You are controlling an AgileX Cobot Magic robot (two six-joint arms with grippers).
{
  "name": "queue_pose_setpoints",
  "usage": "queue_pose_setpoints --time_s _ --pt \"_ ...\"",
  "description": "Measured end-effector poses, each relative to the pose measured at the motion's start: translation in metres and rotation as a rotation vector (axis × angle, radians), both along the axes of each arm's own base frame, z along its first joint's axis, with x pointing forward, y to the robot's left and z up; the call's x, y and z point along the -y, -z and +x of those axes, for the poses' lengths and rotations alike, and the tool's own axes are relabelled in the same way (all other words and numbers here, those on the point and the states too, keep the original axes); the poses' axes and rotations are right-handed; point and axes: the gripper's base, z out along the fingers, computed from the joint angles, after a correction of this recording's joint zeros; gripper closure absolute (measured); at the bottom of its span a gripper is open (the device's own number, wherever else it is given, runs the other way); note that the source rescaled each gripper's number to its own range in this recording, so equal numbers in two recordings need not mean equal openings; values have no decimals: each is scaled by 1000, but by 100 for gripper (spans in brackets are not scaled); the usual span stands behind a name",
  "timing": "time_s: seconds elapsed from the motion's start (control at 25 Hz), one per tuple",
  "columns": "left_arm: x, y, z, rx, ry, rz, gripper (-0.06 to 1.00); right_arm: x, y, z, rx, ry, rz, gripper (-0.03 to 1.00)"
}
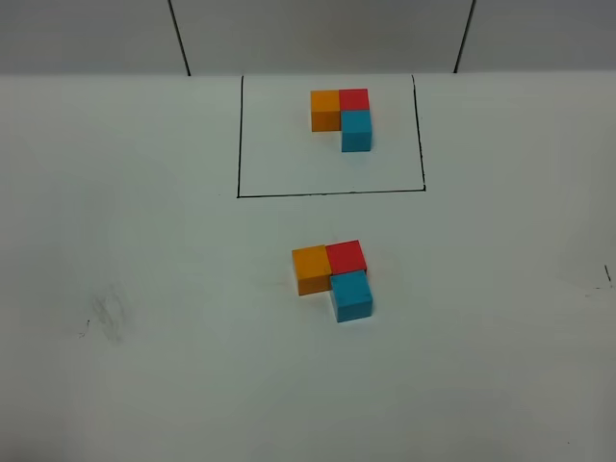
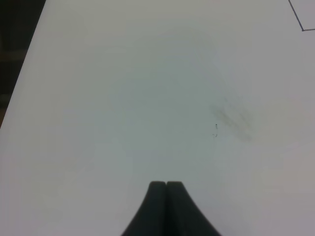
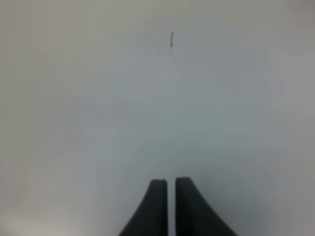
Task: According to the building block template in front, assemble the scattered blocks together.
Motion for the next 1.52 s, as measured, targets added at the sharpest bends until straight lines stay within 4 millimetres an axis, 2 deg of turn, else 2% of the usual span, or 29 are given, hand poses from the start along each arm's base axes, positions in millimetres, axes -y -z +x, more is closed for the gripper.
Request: queue_pose_setpoints --time_s 0.28,0.76,1.52 --pt "0 0 0 0 0 0 94 -1 -1 -2 17 -25 -10 97" --pt "0 0 0 0 0 0 94 0 -6 -47 309 -35 -30 97" --pt "0 0 0 0 0 -1 94 1 -6 -48 315 -32 -37 97"
